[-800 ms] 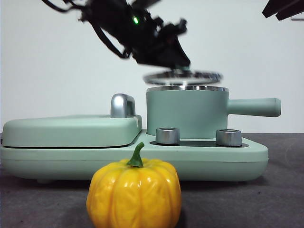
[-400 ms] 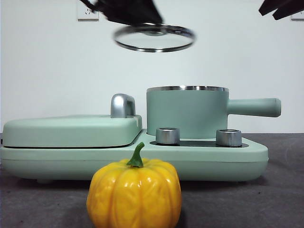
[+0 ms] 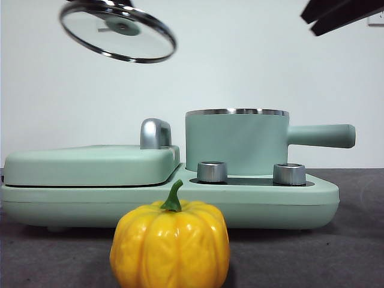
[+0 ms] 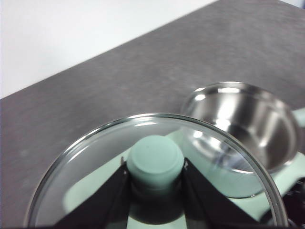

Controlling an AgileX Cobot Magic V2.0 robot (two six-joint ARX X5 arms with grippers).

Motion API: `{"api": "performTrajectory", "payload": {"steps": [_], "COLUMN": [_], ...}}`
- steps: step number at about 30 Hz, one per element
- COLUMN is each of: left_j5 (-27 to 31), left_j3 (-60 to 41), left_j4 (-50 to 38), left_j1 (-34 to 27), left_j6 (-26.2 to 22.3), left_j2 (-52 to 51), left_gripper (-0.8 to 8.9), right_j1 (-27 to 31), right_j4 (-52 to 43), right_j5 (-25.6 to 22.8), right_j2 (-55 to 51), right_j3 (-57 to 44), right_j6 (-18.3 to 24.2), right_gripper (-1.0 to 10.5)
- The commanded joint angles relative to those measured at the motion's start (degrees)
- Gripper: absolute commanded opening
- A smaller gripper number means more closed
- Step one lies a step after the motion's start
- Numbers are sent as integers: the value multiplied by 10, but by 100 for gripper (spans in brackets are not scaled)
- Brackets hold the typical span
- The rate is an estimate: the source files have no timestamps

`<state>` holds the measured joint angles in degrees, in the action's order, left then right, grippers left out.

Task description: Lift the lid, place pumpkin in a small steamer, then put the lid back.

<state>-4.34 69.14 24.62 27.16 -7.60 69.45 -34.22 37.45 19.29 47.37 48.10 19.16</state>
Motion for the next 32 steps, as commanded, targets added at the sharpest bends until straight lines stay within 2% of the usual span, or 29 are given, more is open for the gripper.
{"api": "performTrajectory", "payload": {"steps": [1,7,10,16,21,25,32], "left_j5": [3,3,4,10,12,12,12], "left_j3": [-13,-64,-65,-65,-65,-65,-65], "left_j4": [-15,-8,7,7,7,7,7], "left_j1": [-14,-43,-48,-60,-66,-66,-66], "left_j6": [21,28,27,27,27,27,27], "left_j2": [-28,-88,-103,-115,-115,-115,-115], "left_gripper": [17,17,17,17,16,16,16], "right_j1": [-50,-139,-166,-210,-231,-233,-233], "right_j4": [1,-1,-9,-35,-66,-88,-110], "right_j5": [-7,-60,-62,-62,-56,-56,-57], "right_j2": [19,72,100,155,202,241,303], "right_j3": [11,11,11,11,11,11,11], "right_j6": [13,28,28,27,22,13,6], "right_gripper": [279,349,387,389,398,467,467]}}
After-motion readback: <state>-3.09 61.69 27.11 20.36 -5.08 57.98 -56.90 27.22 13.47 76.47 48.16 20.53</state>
